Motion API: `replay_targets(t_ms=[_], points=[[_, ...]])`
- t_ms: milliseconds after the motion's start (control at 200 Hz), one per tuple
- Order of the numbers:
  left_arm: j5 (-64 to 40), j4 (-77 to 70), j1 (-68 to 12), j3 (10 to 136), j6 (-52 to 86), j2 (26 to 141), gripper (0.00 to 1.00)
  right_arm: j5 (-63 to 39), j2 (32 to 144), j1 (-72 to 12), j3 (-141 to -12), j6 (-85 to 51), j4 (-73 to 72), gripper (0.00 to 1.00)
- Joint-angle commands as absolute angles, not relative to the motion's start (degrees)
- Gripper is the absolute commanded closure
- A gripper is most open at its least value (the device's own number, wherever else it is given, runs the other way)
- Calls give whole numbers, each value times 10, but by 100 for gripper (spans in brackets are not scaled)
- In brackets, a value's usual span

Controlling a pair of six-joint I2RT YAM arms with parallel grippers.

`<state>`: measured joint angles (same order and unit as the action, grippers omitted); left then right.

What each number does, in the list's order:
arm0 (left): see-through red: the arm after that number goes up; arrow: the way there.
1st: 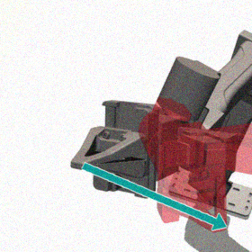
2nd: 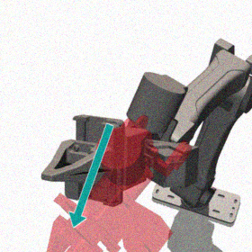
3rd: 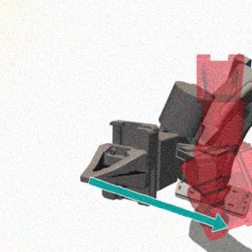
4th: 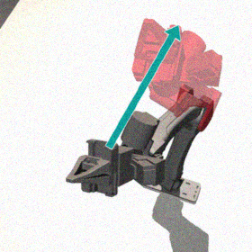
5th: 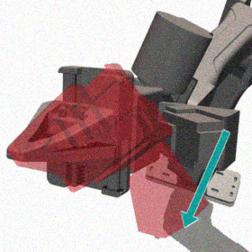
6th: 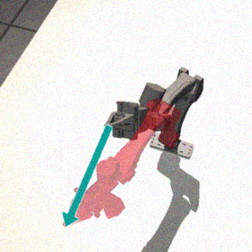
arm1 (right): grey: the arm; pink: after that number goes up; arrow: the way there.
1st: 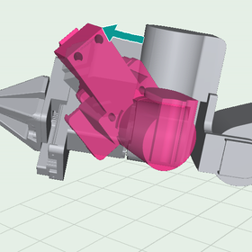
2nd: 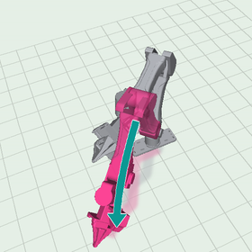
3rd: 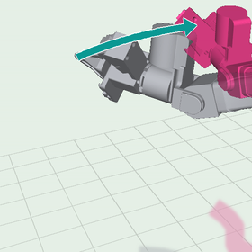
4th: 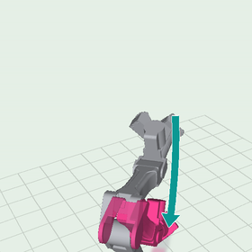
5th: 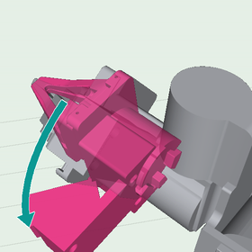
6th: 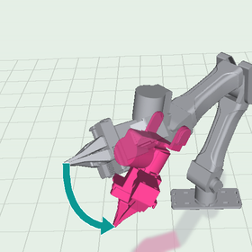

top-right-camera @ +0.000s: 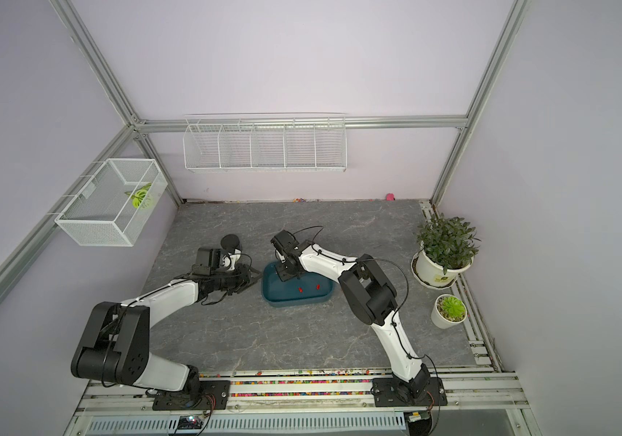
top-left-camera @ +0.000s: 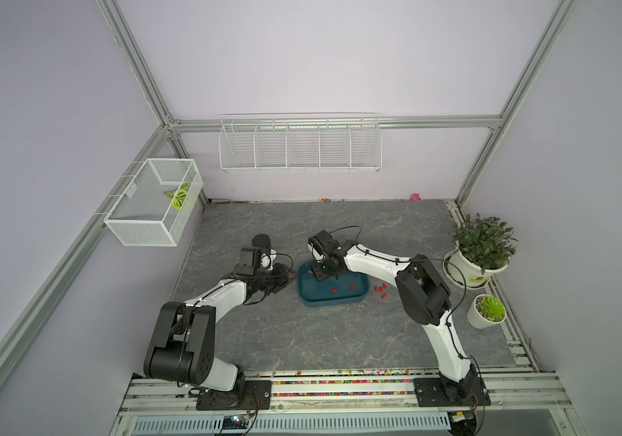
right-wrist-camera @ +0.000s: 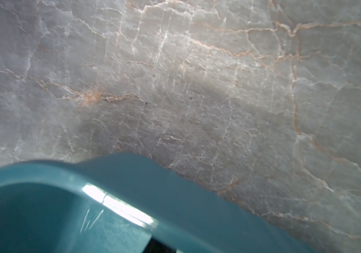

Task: Take the screw protection sleeves out of the storage box
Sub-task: Pick up the screw protection sleeve from the storage box.

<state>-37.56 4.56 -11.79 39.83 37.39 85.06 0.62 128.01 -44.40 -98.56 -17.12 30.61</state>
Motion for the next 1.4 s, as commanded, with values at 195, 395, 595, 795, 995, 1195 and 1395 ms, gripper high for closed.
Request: replay_targets(t_ms=[195,395,595,795,995,1195,1395], points=[[-381,43,-120,392,365,845,56,18,1250,-447,-958,-175,312,89],[-382,44,-120,394,364,849,56,26,1189,-447,-918,-177,300,89],[-381,46,-120,394,365,849,56,22,1146,-447,-892,-181,294,90],[-380,46,-120,395,366,850,56,31,1089,-447,-873,-176,312,90],[-383,37,-120,395,370,859,56,58,1015,-445,-849,-168,344,89],[-381,39,-120,395,371,860,56,78,947,-438,-797,-173,359,88],[-389,43,-120,402,367,869,56,99,868,-425,-713,-184,359,87]])
